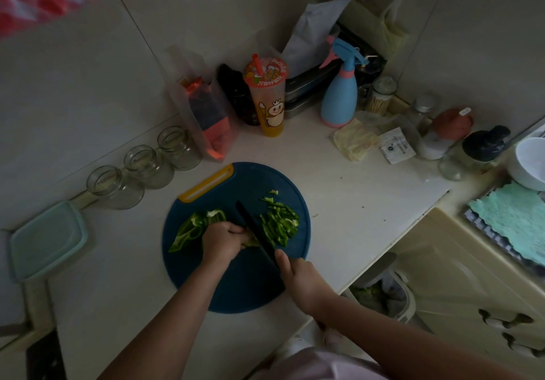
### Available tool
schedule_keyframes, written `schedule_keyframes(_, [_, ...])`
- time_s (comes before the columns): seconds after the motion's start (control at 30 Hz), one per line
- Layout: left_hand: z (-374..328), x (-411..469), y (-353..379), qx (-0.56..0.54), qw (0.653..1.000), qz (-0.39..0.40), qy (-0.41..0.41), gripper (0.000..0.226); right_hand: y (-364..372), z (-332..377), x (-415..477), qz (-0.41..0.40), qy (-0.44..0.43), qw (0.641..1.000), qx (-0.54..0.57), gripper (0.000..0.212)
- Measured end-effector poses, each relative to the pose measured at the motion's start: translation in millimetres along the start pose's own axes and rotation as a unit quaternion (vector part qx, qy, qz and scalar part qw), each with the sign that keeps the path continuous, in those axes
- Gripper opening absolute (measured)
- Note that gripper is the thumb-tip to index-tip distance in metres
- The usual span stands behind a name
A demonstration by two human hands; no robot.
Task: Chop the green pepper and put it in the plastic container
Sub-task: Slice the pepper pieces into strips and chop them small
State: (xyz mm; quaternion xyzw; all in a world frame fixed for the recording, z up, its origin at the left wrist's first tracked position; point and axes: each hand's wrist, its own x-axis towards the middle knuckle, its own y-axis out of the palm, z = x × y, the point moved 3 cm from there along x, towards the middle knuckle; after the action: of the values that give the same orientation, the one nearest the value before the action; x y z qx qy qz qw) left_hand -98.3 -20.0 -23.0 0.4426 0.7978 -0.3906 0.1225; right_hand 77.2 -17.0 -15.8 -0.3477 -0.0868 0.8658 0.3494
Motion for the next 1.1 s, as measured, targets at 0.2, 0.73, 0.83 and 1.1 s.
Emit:
schedule_keyframes(0.2, [1.3, 2.7, -0.8, 0.009, 1.0, 0.003, -0.006, 0.018, 2.2, 5.3, 1.8, 0.005, -0.012, 0.999, -0.042, 0.053])
schedule_keyframes(0.73, [1.0, -3.1, 5.2, 0.003, 1.0, -0.019, 0.021, 0.015, 24.1, 24.1, 31.0, -0.061, 0.031, 0.997, -0.041, 0.059])
schedule_keyframes(0.83, [7.1, -12.1, 8.9, -0.02, 0.999, 0.013, 0.032, 0.011, 19.9, 30.1, 39.9, -0.062, 0.033, 0.997, -0.008, 0.061])
schedule_keyframes(1.1, [7.3, -14.0, 0.8, -0.037, 0.998, -0.008, 0.053, 0.021, 6.8, 14.2, 32.5, -0.055, 0.028, 0.998, 0.013, 0.054])
